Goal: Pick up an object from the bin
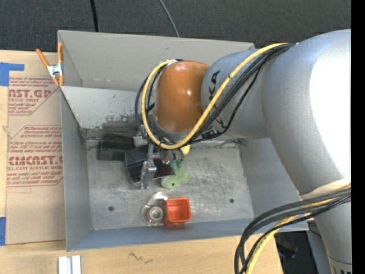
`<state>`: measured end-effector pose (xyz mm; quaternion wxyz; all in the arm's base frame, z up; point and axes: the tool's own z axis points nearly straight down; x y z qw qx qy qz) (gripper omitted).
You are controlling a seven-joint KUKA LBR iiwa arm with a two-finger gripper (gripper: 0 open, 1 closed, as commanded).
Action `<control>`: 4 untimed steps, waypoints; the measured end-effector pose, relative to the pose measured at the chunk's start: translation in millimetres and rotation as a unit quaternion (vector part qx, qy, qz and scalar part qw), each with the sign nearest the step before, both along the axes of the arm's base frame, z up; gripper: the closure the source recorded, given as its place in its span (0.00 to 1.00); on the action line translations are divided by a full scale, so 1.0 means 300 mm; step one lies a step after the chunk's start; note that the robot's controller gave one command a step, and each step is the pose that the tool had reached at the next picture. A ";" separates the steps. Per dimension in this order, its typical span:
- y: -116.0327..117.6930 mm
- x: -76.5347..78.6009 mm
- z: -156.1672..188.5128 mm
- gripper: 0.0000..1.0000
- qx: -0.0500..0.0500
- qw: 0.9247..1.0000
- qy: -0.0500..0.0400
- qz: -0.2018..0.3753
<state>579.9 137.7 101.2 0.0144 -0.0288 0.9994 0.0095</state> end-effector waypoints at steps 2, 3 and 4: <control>-0.002 -0.010 0.005 1.00 0.000 1.000 -0.004 0.000; -0.002 -0.010 0.005 1.00 0.000 1.000 -0.004 0.000; -0.002 -0.010 0.005 1.00 0.000 1.000 -0.004 0.000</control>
Offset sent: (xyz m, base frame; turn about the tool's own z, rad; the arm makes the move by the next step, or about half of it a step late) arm -0.0101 0.0108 0.1051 0.0141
